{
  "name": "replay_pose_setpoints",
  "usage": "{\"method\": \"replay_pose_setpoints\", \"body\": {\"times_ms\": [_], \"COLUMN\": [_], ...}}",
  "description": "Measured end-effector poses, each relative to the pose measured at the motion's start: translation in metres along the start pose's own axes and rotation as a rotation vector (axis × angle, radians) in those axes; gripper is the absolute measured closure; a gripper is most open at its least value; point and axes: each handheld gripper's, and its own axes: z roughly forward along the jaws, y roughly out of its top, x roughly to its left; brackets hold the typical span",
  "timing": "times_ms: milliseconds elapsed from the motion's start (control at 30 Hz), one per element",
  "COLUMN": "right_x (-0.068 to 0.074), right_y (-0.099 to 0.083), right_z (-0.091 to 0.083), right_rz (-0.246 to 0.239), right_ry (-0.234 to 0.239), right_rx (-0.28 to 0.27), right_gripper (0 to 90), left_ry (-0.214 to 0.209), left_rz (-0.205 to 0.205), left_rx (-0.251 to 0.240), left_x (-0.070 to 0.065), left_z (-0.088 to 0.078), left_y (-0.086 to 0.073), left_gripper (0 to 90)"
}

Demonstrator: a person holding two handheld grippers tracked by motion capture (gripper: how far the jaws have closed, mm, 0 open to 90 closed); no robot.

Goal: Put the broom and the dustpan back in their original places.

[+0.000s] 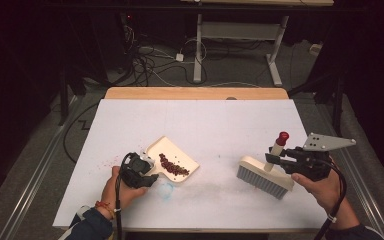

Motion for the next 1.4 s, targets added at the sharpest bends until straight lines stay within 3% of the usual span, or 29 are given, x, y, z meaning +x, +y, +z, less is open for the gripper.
{"method": "replay_pose_setpoints", "body": {"times_ms": [67, 200, 300, 400, 500, 633, 833, 900, 967, 1033, 1100, 1167, 1267, 1400], "right_x": [-0.004, -0.014, -0.025, -0.035, -0.045, -0.055, -0.068, -0.071, -0.073, -0.075, -0.076, -0.079, -0.082, -0.085], "right_y": [0.002, 0.007, 0.01, 0.013, 0.018, 0.02, 0.022, 0.023, 0.024, 0.024, 0.024, 0.024, 0.025, 0.024], "right_z": [0.003, 0.009, 0.017, 0.027, 0.038, 0.052, 0.072, 0.078, 0.085, 0.092, 0.098, 0.103, 0.11, 0.118], "right_rz": [0.0, 0.01, 0.026, 0.048, 0.06, 0.076, 0.114, 0.116, 0.12, 0.136, 0.146, 0.164, 0.174, 0.191], "right_ry": [-0.009, -0.051, -0.069, -0.08, -0.101, -0.135, -0.182, -0.187, -0.198, -0.217, -0.231, -0.249, -0.285, -0.326], "right_rx": [0.007, 0.016, 0.024, 0.038, 0.055, 0.071, 0.092, 0.093, 0.094, 0.097, 0.093, 0.096, 0.104, 0.11], "right_gripper": [68.6, 66.5, 65.1, 64.2, 63.1, 61.6, 60.9, 61.2, 61.4, 61.5, 61.6, 61.9, 61.9, 62.4], "left_ry": [0.009, 0.075, 0.078, 0.099, 0.093, 0.052, -0.031, -0.071, -0.046, -0.065, -0.081, -0.088, -0.104, -0.112], "left_rz": [-0.035, -0.11, -0.171, -0.196, -0.213, -0.182, -0.131, -0.092, -0.061, -0.03, -0.011, 0.052, 0.108, 0.123], "left_rx": [-0.014, -0.042, -0.064, -0.083, -0.095, -0.084, -0.087, -0.085, -0.099, -0.097, -0.137, -0.171, -0.197, -0.206], "left_x": [0.0, 0.004, 0.011, 0.013, 0.013, 0.005, -0.011, -0.016, -0.022, -0.023, -0.022, -0.021, -0.024, -0.027], "left_z": [0.001, 0.002, 0.003, 0.005, 0.007, 0.005, 0.001, -0.001, -0.003, -0.005, -0.009, -0.013, -0.017, -0.019], "left_y": [-0.001, -0.001, -0.003, -0.003, -0.003, -0.004, -0.013, -0.016, -0.019, -0.02, -0.024, -0.028, -0.033, -0.036], "left_gripper": [63.1, 62.8, 62.7, 61.8, 56.7, 43.6, 35.5, 37.4, 36.7, 36.0, 36.3, 39.9, 41.8, 43.0]}}
